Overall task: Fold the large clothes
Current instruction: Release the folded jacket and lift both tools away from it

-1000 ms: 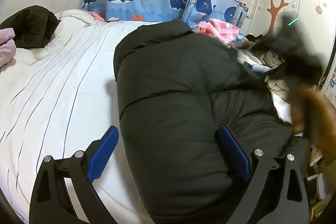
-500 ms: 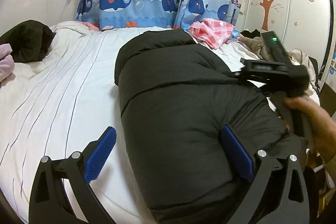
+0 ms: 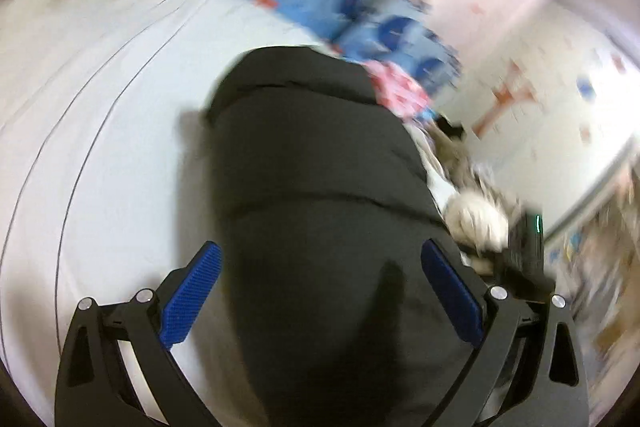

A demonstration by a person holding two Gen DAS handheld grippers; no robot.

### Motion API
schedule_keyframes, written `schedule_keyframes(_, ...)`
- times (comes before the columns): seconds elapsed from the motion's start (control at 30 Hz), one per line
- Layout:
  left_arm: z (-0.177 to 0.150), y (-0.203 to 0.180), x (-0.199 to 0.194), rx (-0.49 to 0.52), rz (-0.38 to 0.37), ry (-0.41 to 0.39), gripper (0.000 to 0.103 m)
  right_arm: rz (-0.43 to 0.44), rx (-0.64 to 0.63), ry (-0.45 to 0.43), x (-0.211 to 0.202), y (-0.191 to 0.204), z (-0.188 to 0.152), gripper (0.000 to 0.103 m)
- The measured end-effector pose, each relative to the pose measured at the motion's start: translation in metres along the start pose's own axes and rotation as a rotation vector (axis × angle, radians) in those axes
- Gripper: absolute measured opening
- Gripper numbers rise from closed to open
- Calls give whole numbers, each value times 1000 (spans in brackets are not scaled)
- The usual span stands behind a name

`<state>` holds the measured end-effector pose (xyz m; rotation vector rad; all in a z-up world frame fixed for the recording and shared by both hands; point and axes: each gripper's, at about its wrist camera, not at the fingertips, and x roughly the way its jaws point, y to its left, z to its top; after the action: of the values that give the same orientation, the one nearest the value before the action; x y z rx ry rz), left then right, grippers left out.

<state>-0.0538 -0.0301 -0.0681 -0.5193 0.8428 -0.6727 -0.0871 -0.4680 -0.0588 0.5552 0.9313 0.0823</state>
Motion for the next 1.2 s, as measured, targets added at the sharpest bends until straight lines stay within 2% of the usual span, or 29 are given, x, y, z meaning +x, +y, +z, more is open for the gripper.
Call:
schedule_keyframes(0.03,3,7,7,-28,10,26,96,32,32,28,6,-6,-1,96)
schedule_keyframes(0.07,4,16,22,-77,-7,99,96,44,46,45,11,-9,0,96)
schedule_keyframes(0.13,2,20,46,-126,-61,198,96,83,85,77,24,-14,-3,97)
schedule_keyframes(0.23,2,7,64,-62,-80,273,97,134,116,75,31,-13,-6,97)
schedule_keyframes(0.27,3,0,63,-18,-75,274,96,159,114,74,33,-8,-7,97)
schedule_keyframes(0.37,13,-32,41,130,-47,233,80,255,87,81,40,17,-8,97)
schedule_keyframes(0.43,24,-45,16,199,-12,172,79,308,76,90,48,39,-4,97)
schedule_keyframes(0.5,37,-48,-18,248,42,98,79,399,60,105,60,67,-1,97)
schedule_keyframes(0.6,50,-32,-66,288,148,17,79,495,-18,117,81,115,-6,97)
schedule_keyframes(0.67,50,2,-86,258,235,11,79,491,-80,154,104,145,-17,97)
schedule_keyframes(0.73,43,47,-84,179,318,80,84,373,-177,213,132,168,-32,97)
schedule_keyframes(0.77,35,79,-82,91,329,120,87,324,-208,222,143,172,-40,97)
schedule_keyframes(0.83,26,112,-91,-20,311,122,90,329,-194,235,141,170,-40,97)
schedule_keyframes(0.87,25,113,-100,-20,304,108,90,322,-188,228,134,168,-39,97)
schedule_keyframes(0.93,27,102,-112,23,336,75,90,290,-213,169,110,166,-37,97)
schedule_keyframes(1.0,29,80,-129,83,389,-13,90,275,-276,36,76,176,-31,97)
schedule_keyframes(1.07,32,62,-138,105,358,-88,90,299,-332,-88,49,194,-23,97)
schedule_keyframes(1.1,35,51,-137,111,334,-106,90,309,-353,-123,41,203,-21,97)
schedule_keyframes(1.13,33,44,-134,124,321,-113,90,331,-380,-147,38,219,-14,97)
schedule_keyframes(1.2,28,33,-115,165,331,-81,92,343,-408,-127,53,242,-4,97)
